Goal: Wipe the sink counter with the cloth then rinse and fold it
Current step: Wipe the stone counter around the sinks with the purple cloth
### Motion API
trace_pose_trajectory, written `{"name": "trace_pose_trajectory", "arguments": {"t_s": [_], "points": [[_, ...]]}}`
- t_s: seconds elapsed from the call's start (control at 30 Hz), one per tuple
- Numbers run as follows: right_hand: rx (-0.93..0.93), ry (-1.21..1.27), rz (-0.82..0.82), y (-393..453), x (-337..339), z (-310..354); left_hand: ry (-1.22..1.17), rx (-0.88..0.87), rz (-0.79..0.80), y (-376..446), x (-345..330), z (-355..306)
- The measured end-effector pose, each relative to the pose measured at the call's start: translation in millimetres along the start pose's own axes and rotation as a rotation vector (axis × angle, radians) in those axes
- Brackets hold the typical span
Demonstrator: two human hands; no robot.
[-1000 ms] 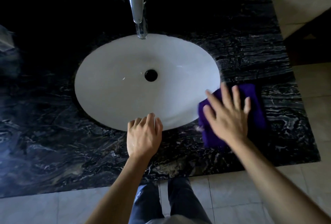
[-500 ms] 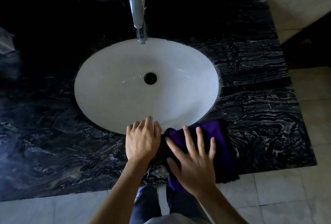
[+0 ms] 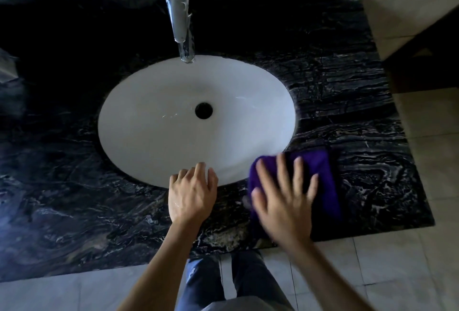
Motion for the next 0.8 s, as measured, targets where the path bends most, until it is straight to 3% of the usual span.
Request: {"name": "trace_pose_trajectory", "arguments": {"t_s": [0.1, 0.2, 0.33, 0.43, 0.57, 0.7, 0.8], "points": [[0.215, 0.046, 0.022, -38, -5, 26, -0.011, 0.011, -0.018, -1, 1, 1], [0.275, 0.032, 0.031, -11, -1, -10, -0.024, 0.024, -0.041, -2, 2, 3], [-0.054, -0.034, 0.048, 72, 8, -115, -0.028, 0.022, -0.06, -3, 3, 3], [-0.188, 0.03, 0.064, 109, 15, -155, -0.027, 0.009, -0.074, -3, 4, 1], [-0.191, 0.01, 0.022, 77, 14, -106, -0.003, 0.006, -0.073, -3, 2, 1], [0.04, 0.004, 0.011, -13, 1, -21, 0.017, 0.01, -0.066, -1, -1, 3], [0.192, 0.023, 0.037, -46, -5, 2, 0.016, 0.01, -0.09, -1, -2, 3]]}}
Point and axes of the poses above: each hand's wrist, its own y-axis towards the middle knuckle, its own x-axis out of the back of the hand, z = x × y, the point moved 3 cm from there along y, towards the middle knuckle, and after that the axes turned 9 degrees about x, right-handed, at the moved point
